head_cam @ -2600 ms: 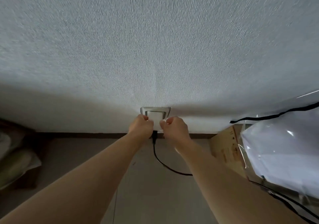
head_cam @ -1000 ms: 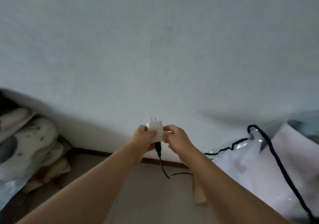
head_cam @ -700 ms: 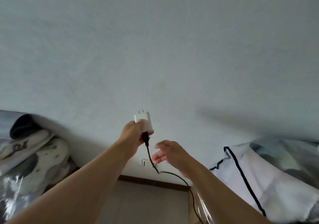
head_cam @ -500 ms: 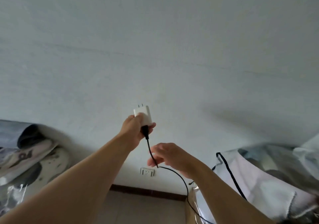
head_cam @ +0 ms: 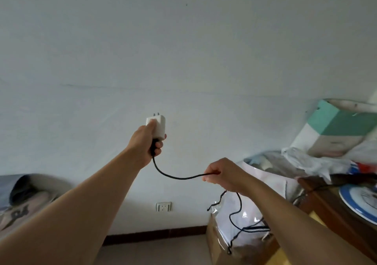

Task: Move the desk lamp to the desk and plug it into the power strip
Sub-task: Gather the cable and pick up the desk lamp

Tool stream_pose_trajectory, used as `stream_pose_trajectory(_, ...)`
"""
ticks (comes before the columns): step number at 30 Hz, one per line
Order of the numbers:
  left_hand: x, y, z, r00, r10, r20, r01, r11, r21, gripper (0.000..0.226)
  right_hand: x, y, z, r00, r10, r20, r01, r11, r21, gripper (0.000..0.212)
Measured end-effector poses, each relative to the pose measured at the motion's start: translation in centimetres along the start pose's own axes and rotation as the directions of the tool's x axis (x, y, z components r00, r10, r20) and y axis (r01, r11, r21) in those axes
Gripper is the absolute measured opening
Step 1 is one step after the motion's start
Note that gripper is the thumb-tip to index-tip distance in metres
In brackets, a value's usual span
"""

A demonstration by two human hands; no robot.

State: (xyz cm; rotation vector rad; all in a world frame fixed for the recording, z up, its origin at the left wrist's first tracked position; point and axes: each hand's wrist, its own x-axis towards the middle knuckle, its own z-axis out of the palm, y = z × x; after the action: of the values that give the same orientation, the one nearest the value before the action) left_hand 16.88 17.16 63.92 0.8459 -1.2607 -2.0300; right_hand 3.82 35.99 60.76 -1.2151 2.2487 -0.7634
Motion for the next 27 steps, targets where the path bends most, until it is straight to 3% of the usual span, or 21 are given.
stream_pose_trajectory(5, -2.9, 1.1, -1.1, 0.997, 0.067, 0.041, -0.075, 0.973, 0.218, 0.027, -4.6, 1.8, -3.6, 0.958, 0.203, -0.200, -0.149, 0.956, 0.254, 0.008)
stream_pose_trajectory(9, -5.0, 0.8, 0.1, 0.990, 0.063, 0.128, -0.103, 0.936, 0.336, 0.030, -7.2, 1.4, -6.4, 0.914, 0.230, -0.335, -0.114, 0.937, 0.330, 0.006)
stream_pose_trajectory(15, -8.2, -0.6, 6.2, 0.944, 0.036, 0.327, -0.190, 0.871, 0.452, 0.017, -9.8, -1.0, -8.4, 0.872, 0.238, -0.427, -0.006, 0.878, 0.478, 0.009)
stream_pose_trajectory(21, -10.6, -2.4, 11.5, 0.880, 0.027, 0.474, -0.269, 0.851, 0.451, 0.017, -12.3, -2.4, -10.3, 0.862, 0.175, -0.476, 0.116, 0.846, 0.521, 0.023)
stream_pose_trajectory(24, -11.8, -2.9, 13.4, 0.831, 0.018, 0.555, -0.280, 0.877, 0.391, 0.034, -13.6, -2.7, -11.9, 0.862, 0.121, -0.493, 0.205, 0.806, 0.555, 0.025)
stream_pose_trajectory(27, -12.4, -3.6, 15.4, 0.780, 0.026, 0.626, -0.286, 0.903, 0.319, 0.031, -14.6, -2.8, -13.6, 0.856, 0.098, -0.508, 0.274, 0.746, 0.606, 0.026)
